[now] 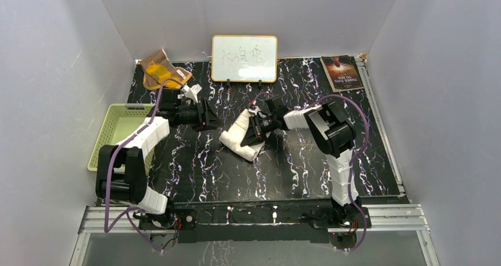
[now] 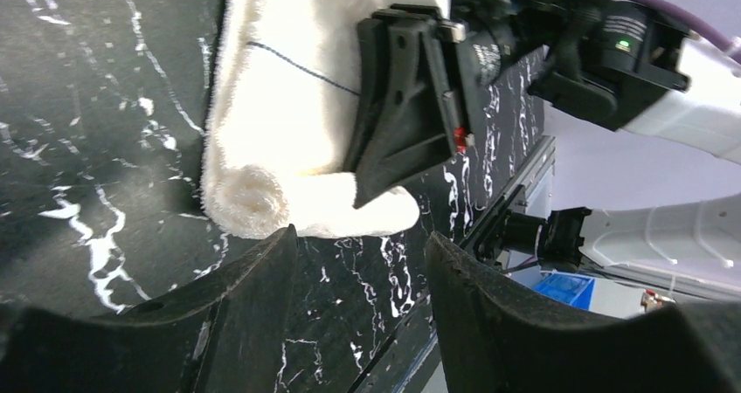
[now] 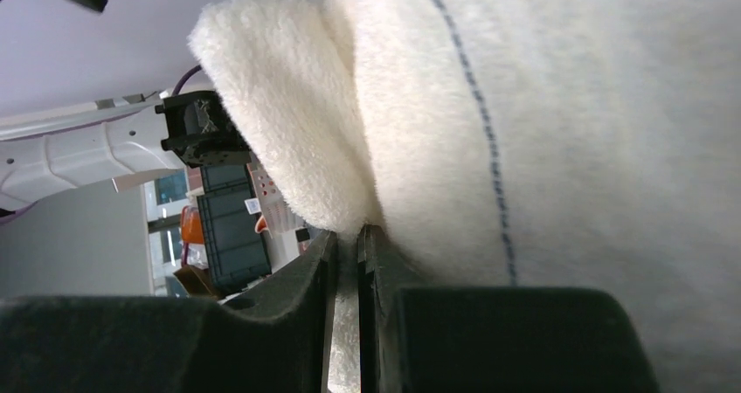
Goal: Roll the towels
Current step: Roll the towel at the center of the board.
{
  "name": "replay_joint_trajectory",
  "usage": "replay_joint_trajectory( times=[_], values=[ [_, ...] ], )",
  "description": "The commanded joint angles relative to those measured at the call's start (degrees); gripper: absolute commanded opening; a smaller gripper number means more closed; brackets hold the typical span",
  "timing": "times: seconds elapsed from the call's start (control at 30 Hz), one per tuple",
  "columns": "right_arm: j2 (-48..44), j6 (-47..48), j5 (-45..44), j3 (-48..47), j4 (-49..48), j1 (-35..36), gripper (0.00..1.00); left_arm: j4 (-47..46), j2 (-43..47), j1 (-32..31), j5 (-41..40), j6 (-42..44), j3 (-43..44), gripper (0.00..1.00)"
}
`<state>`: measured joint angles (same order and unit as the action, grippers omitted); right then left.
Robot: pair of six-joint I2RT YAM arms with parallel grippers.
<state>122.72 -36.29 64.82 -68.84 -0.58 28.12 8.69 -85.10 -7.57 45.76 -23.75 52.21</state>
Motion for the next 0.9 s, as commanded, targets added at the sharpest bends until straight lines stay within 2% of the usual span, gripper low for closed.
replay_joint_trajectory(
  times=[0.0, 0.23, 0.5, 0.67, 0.8, 0.83, 0.87],
  values=[
    [2.5, -2.2, 0.3, 0.6, -4.7, -1.0, 0.0, -6.0, -0.5, -2.6, 4.8, -4.4, -1.8, 0.53],
    [4.7, -4.6, -1.5, 2.6, -7.5, -2.3, 0.0, -16.1, -5.2, -8.4, 4.0, -11.1, -3.8, 0.5],
    [5.4, -2.1, -3.1, 2.0, -4.1, -2.4, 0.0, -29.2, -11.9, -9.0, 0.3, -18.4, -6.1, 0.5],
    [4.7, 0.3, -4.5, 1.9, -1.4, -2.4, 0.0, -31.7, -14.4, -9.0, -5.9, -19.4, -8.6, 0.49],
    [3.1, 4.5, -7.9, 0.9, 2.8, -2.4, 0.0, -32.9, -16.0, -9.2, -6.7, -19.0, -9.8, 0.48],
    [2.1, 6.4, -8.9, 0.4, 4.0, -2.4, 0.02, -32.5, -16.1, -9.5, -7.1, -18.5, -10.0, 0.47],
    [0.9, 7.8, -10.1, 0.0, 5.2, -2.4, 0.09, -31.9, -16.1, -9.9, -7.6, -17.9, -10.1, 0.47]
  ],
)
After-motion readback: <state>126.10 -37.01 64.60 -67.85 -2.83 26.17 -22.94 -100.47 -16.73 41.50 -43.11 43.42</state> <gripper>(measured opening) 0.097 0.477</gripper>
